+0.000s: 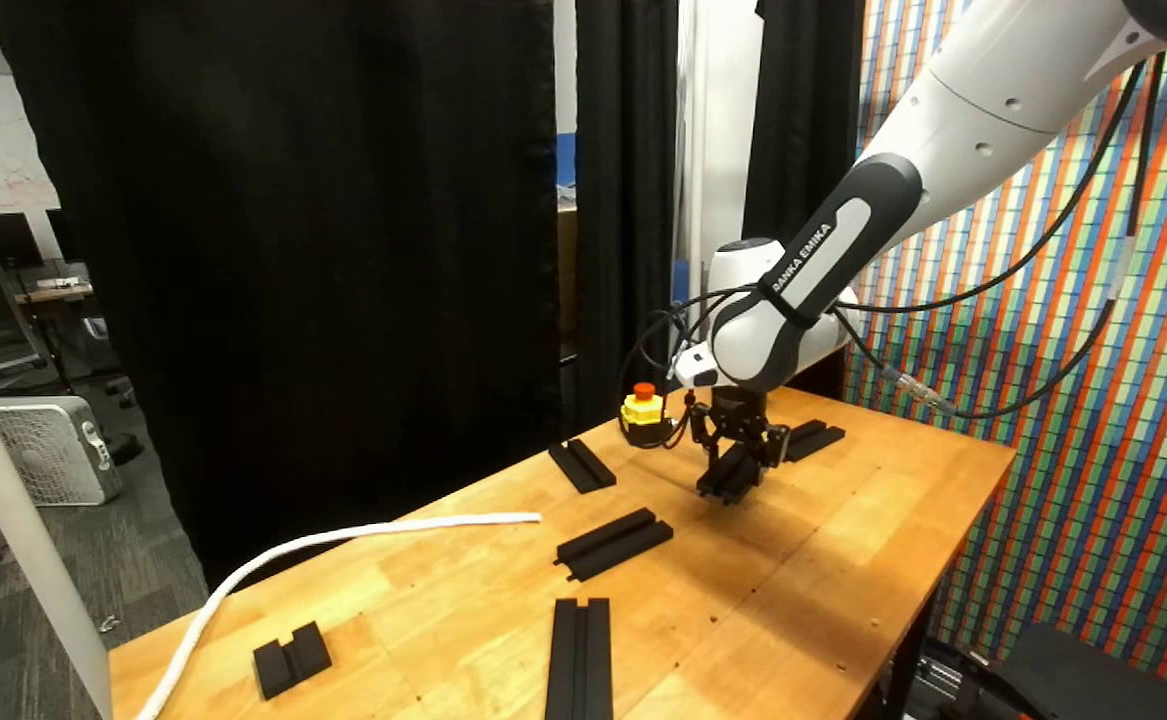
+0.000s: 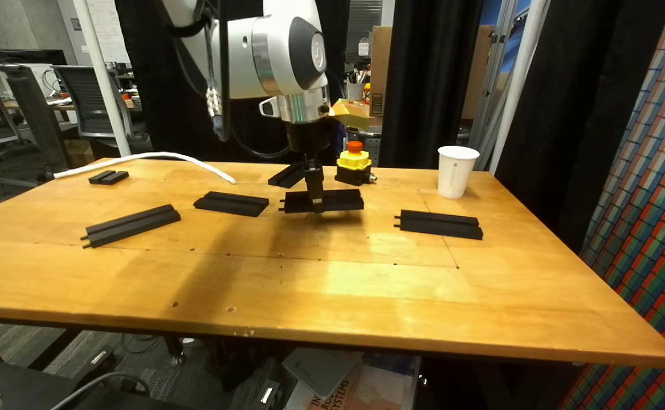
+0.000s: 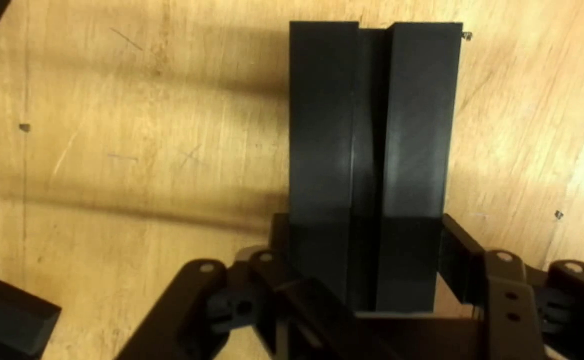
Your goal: Connect the four black pieces together
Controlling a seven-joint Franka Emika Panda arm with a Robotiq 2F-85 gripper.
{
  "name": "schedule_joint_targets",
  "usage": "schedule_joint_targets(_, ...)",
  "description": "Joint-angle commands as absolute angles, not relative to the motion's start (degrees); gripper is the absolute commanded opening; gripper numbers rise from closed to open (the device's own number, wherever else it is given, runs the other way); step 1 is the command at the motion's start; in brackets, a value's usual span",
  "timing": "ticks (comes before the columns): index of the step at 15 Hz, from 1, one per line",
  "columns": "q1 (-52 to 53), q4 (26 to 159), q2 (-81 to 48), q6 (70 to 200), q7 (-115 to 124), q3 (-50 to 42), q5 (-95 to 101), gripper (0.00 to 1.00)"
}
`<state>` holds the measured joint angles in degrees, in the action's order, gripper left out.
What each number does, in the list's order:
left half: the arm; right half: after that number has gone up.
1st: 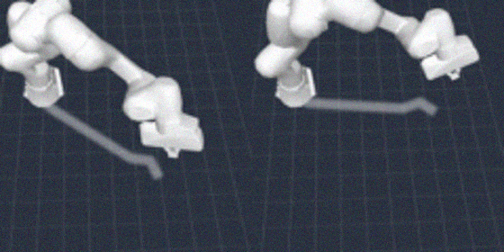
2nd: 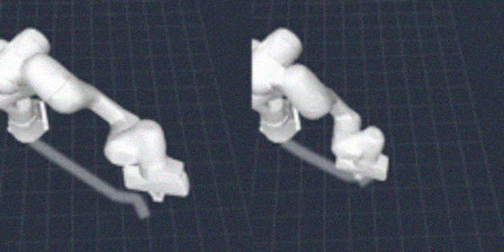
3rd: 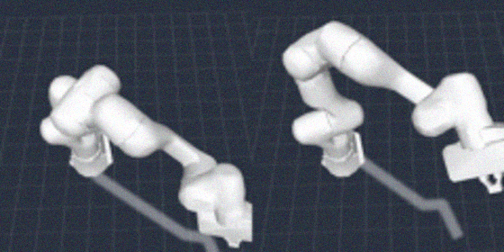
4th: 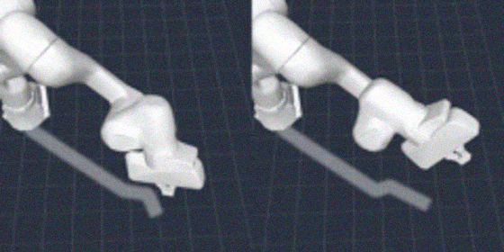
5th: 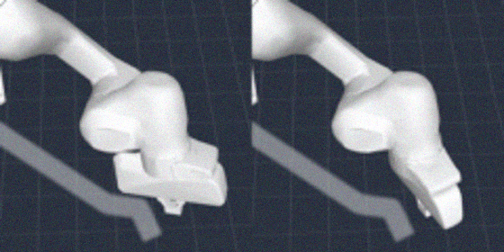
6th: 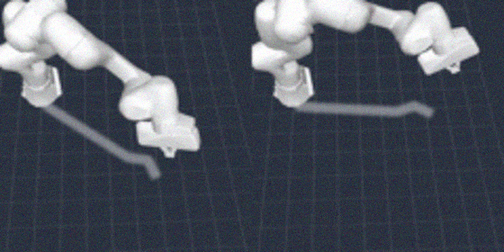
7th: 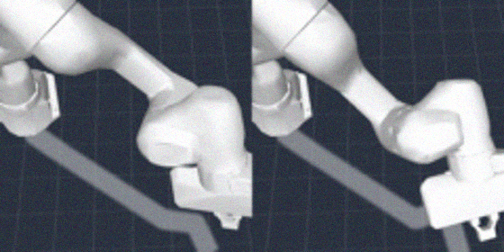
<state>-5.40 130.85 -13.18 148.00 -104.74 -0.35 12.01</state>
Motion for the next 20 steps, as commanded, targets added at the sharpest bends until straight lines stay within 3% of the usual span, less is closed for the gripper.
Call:
schedule_joint_targets(1, -6.09, 125.2, -15.8, 143.53, -103.51, 0.01, 8.3, 0.46)
schedule_joint_targets(20, -13.06, 114.97, -25.08, 140.56, -103.01, -0.39, 2.79, 0.46)
